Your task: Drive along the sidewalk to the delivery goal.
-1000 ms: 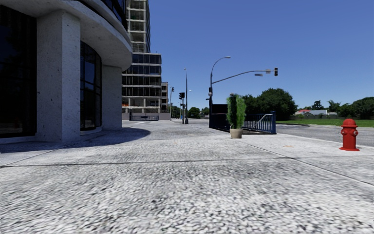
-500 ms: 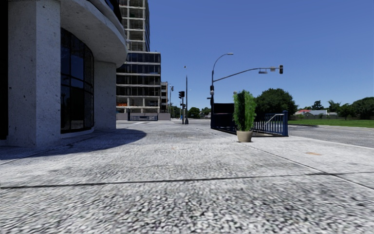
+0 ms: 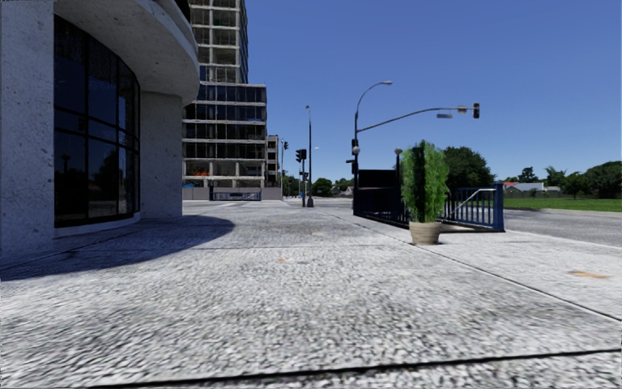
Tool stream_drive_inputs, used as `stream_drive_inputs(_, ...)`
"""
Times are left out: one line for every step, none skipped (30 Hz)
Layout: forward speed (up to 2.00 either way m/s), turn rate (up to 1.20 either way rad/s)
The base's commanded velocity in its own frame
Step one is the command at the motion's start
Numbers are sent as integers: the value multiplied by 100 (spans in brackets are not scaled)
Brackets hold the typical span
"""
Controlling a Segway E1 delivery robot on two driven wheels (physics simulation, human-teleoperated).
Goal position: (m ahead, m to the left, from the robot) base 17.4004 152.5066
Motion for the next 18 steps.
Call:
stream_drive_inputs(193,0)
stream_drive_inputs(193,0)
stream_drive_inputs(192,0)
stream_drive_inputs(192,0)
stream_drive_inputs(192,0)
stream_drive_inputs(192,0)
stream_drive_inputs(192,0)
stream_drive_inputs(192,0)
stream_drive_inputs(192,0)
stream_drive_inputs(192,0)
stream_drive_inputs(192,0)
stream_drive_inputs(192,3)
stream_drive_inputs(192,8)
stream_drive_inputs(192,17)
stream_drive_inputs(192,21)
stream_drive_inputs(192,21)
stream_drive_inputs(192,22)
stream_drive_inputs(194,22)
